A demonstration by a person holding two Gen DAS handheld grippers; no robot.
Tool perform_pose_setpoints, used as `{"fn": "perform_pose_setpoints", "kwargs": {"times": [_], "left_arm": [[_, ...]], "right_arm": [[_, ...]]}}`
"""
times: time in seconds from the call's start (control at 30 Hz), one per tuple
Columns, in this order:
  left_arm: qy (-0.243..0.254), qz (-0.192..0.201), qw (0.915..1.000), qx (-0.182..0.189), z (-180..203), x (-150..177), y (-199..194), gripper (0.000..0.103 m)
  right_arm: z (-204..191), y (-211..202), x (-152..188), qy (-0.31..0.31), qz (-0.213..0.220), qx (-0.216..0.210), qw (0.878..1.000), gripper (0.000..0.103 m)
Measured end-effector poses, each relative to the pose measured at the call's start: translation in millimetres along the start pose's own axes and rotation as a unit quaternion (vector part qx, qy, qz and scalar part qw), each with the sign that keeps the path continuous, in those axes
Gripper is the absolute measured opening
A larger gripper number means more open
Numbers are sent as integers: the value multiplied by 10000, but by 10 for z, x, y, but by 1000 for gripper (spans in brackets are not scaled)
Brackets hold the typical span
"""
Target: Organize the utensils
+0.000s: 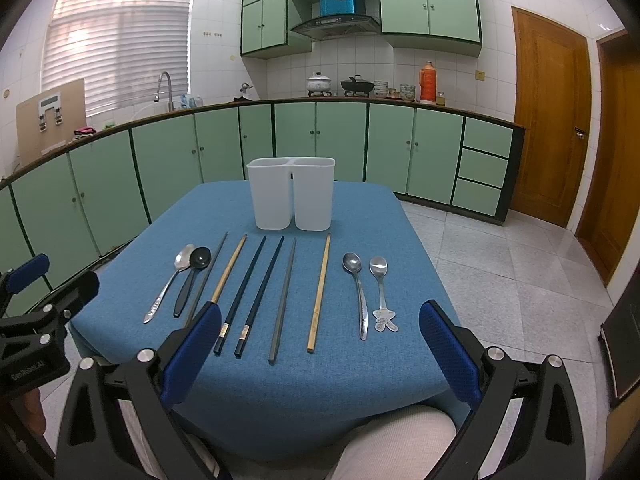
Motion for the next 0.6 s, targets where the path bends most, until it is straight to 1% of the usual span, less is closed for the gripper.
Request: {"fn": "perform_pose_setpoints", "kwargs": {"times": [0.6], "left_arm": [[-2,15,10000,-29,12,-17,29,98]], "right_arm": [[4,-4,-1,-6,2,3,10000,97]]}}
Point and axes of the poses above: each gripper's, at about its wrist camera, not at the fingertips, and y roughly the way its jaws point, z to its right, x to its underside, the point moved 1 cm from there along y, roughly the way its jaws point, and after that the axes turned 9 degrees about x, right-handed, at the moved point
